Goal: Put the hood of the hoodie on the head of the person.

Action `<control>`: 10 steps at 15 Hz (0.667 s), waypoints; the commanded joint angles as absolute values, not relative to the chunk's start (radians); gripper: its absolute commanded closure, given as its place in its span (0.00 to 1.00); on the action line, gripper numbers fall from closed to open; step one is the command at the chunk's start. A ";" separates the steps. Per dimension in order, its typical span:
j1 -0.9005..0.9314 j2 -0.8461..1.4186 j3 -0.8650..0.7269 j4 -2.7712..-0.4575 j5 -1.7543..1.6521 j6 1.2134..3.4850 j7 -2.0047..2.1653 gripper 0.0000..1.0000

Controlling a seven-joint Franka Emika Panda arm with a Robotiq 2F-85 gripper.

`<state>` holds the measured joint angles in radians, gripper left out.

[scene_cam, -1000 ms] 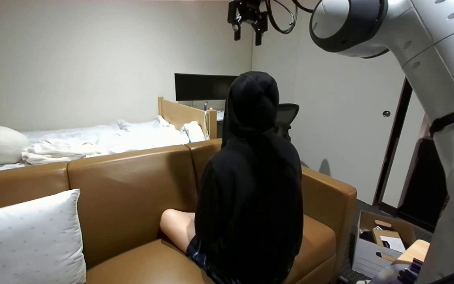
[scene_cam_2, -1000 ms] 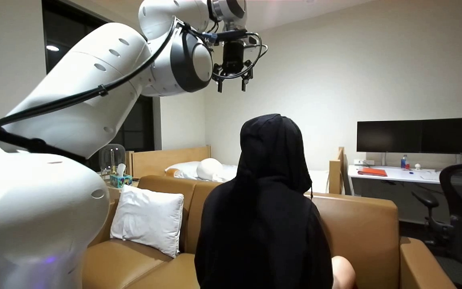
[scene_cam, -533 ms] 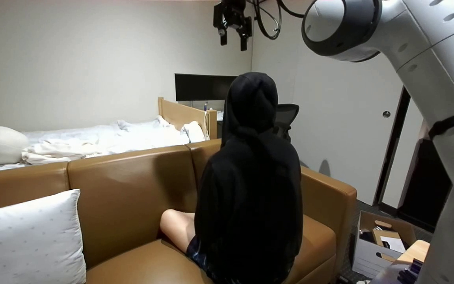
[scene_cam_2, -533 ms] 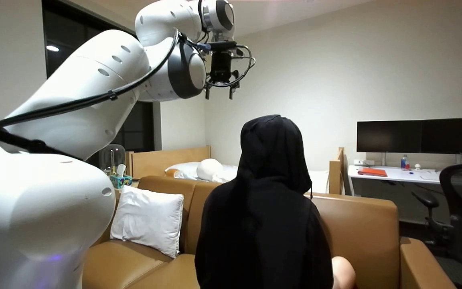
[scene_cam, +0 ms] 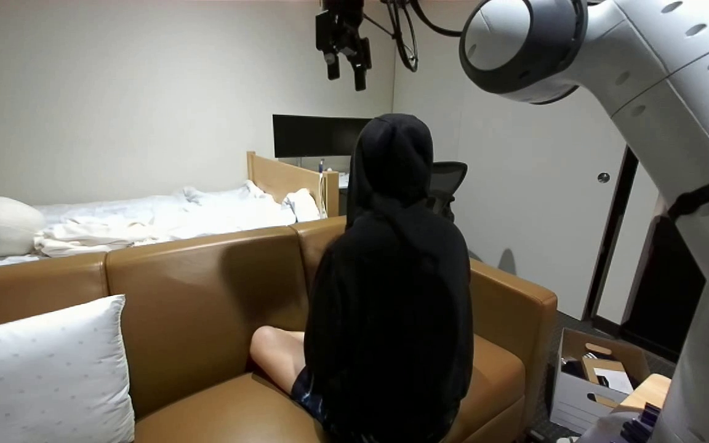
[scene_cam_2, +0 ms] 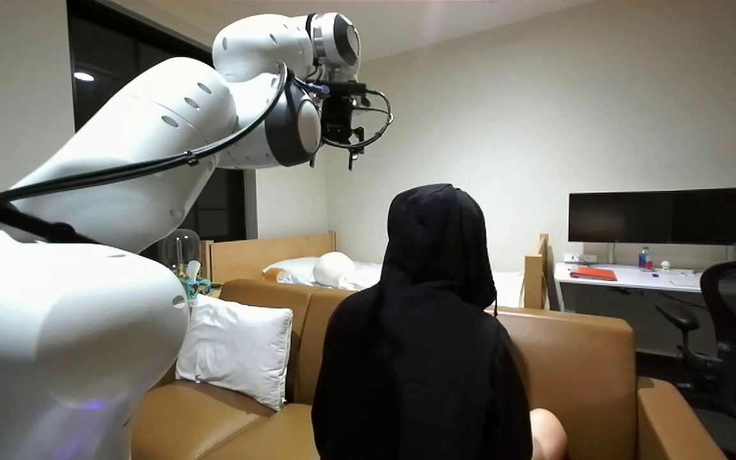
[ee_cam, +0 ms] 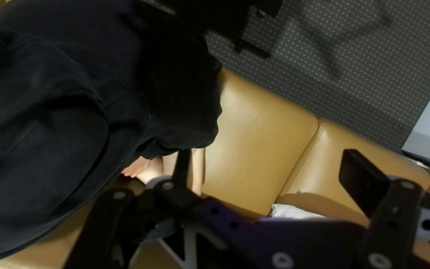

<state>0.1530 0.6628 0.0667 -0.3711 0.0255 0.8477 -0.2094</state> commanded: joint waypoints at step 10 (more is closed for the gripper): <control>0.238 0.727 0.056 -0.391 -0.077 0.773 -0.336 0.00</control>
<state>0.2270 0.7176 0.0629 -0.3720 -0.0432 0.7959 -0.2860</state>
